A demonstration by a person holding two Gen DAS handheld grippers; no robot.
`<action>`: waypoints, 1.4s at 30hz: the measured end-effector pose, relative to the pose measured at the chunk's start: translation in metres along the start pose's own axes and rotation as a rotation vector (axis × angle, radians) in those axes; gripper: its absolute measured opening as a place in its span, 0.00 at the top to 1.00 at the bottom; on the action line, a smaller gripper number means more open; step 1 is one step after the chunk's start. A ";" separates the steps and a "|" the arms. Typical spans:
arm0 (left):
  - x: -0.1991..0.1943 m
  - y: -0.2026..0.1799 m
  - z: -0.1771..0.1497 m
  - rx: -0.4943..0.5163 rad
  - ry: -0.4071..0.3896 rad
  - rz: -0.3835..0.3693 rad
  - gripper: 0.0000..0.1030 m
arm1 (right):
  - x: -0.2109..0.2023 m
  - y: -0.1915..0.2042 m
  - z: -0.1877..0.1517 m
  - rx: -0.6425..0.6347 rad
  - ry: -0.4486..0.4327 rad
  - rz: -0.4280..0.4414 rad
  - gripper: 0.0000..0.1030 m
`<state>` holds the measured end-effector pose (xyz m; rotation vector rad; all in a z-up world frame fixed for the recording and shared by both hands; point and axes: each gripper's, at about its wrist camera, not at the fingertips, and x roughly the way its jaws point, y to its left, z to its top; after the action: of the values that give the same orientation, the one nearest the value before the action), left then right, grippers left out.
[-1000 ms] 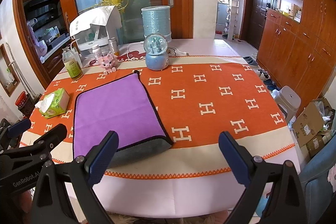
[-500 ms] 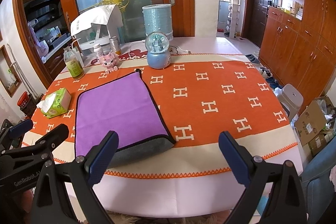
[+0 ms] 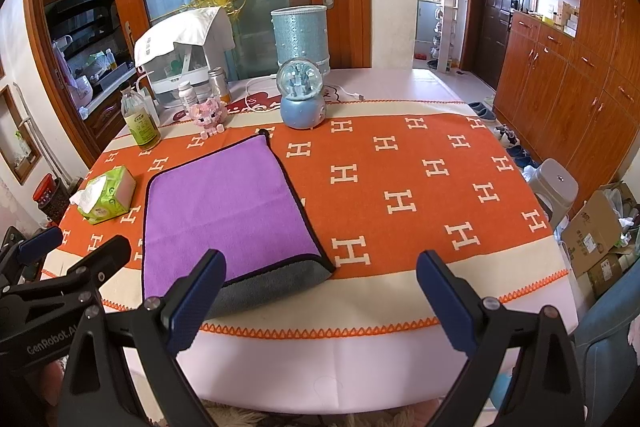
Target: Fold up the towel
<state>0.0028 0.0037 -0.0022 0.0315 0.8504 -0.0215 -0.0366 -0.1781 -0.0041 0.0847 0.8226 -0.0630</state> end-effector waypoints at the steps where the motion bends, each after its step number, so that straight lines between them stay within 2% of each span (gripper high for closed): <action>1: 0.000 0.000 0.000 0.000 0.000 0.000 0.01 | 0.000 -0.001 0.000 0.000 0.000 0.000 0.06; 35: 0.003 0.004 -0.009 -0.003 0.011 -0.004 0.01 | 0.006 0.003 -0.003 -0.003 0.009 0.000 0.06; 42: 0.005 0.006 -0.009 0.004 -0.001 -0.006 0.01 | 0.004 0.002 0.003 -0.013 -0.014 -0.006 0.06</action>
<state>-0.0002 0.0097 -0.0117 0.0321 0.8493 -0.0290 -0.0318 -0.1768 -0.0053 0.0690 0.8088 -0.0639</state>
